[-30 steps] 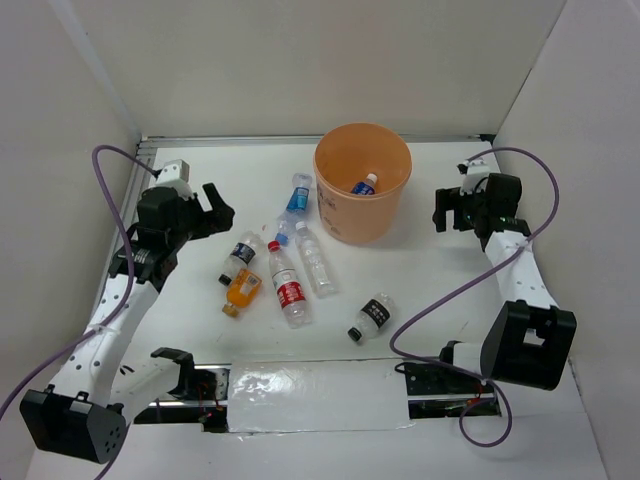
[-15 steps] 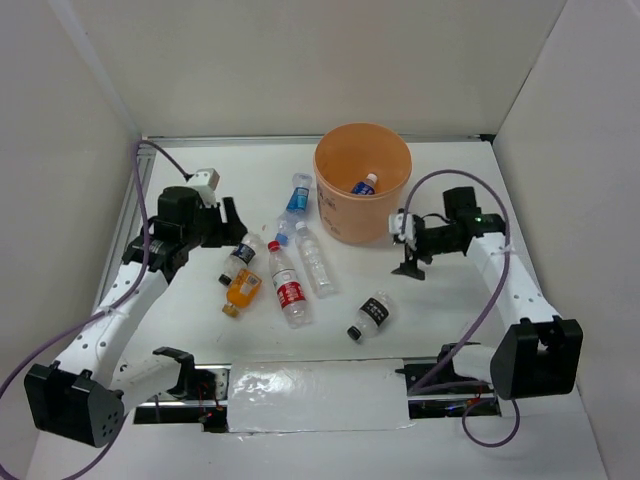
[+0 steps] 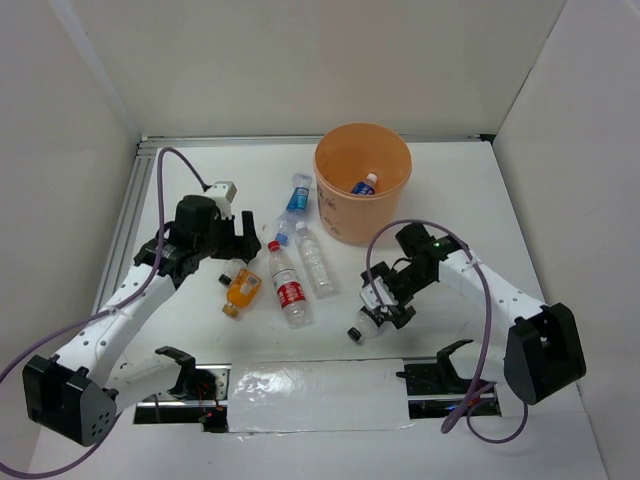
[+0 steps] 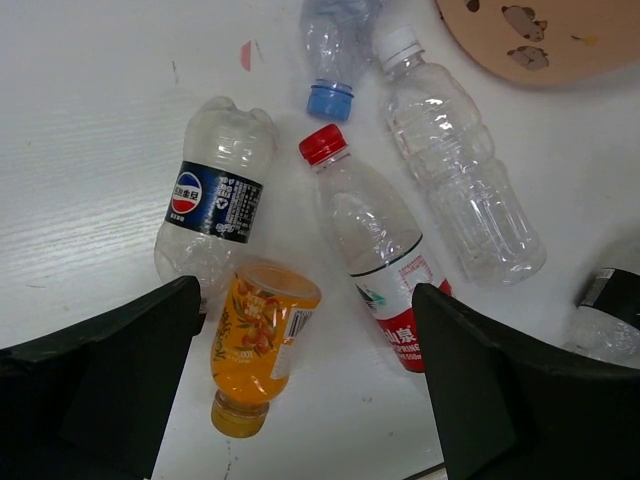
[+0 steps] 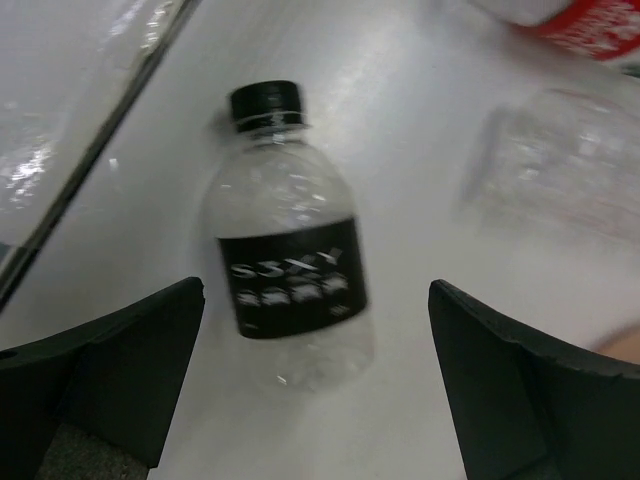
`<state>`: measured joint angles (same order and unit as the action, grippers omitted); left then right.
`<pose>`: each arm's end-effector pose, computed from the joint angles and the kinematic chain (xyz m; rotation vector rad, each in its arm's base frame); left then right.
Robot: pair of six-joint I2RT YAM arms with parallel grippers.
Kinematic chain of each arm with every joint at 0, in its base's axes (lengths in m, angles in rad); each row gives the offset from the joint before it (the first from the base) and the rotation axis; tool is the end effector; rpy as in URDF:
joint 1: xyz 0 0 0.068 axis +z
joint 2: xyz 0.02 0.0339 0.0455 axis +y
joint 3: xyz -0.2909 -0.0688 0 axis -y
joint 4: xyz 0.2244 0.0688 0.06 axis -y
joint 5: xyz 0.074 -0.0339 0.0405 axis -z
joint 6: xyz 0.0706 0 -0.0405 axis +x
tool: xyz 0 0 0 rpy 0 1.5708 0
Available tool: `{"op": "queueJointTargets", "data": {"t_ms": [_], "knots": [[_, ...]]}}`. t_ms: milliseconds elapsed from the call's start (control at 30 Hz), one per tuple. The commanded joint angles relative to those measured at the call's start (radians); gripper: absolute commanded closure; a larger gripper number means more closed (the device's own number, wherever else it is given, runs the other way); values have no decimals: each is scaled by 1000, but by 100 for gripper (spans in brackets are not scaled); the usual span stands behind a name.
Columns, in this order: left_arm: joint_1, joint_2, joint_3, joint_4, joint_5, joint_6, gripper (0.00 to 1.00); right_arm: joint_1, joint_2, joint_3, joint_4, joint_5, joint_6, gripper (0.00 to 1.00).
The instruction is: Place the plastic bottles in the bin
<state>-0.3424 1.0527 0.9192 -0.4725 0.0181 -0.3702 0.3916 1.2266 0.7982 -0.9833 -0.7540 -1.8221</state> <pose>0.2117 -0.0768 0.3135 -0.0202 2.2082 -0.4221 0.1394 0.1098 0.2248 -2.2389 1.0333 0.6078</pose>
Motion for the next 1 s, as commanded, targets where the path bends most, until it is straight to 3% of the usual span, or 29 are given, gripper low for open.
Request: {"op": "queueJointTargets", "data": {"t_ms": [0, 67, 167, 267, 300, 333, 433, 567, 633, 767, 800, 900, 967], "knots": [[-12, 29, -17, 23, -29, -9, 0, 61, 8, -92, 3, 88, -92, 0], [-12, 67, -17, 32, -38, -18, 0, 81, 34, -176, 157, 125, -48, 0], [-12, 92, -17, 54, -47, -18, 0, 101, 83, -205, 233, 137, 5, 5], [-12, 116, -17, 72, -56, -9, 0, 101, 143, -185, 248, 137, 35, 20], [-12, 134, -17, 72, -70, 0, 0, 110, 172, -162, 233, 137, 35, 34], [-12, 144, -8, 72, -87, 1, 0, 110, 172, -148, 223, 127, 35, 42], [-12, 187, 1, 81, -132, 1, 0, 101, 156, -79, 140, 85, 35, 56], [6, 245, 1, 90, -179, 19, 0, 90, 38, 64, 69, -34, 53, 59], [16, 265, 10, 90, -179, 19, 0, 90, -12, 177, 103, -103, 168, 60], [25, 300, 10, 100, -190, 28, 0, 90, -45, 303, 295, -148, 392, 60], [25, 314, 10, 109, -199, 28, 0, 90, -45, 314, 430, -148, 450, 60], [34, 331, 10, 109, -210, 28, 0, 101, -58, 326, 738, 9, 694, 60], [43, 375, 10, 133, -210, 37, 1, 77, 29, 413, 820, 150, 786, 60]]}}
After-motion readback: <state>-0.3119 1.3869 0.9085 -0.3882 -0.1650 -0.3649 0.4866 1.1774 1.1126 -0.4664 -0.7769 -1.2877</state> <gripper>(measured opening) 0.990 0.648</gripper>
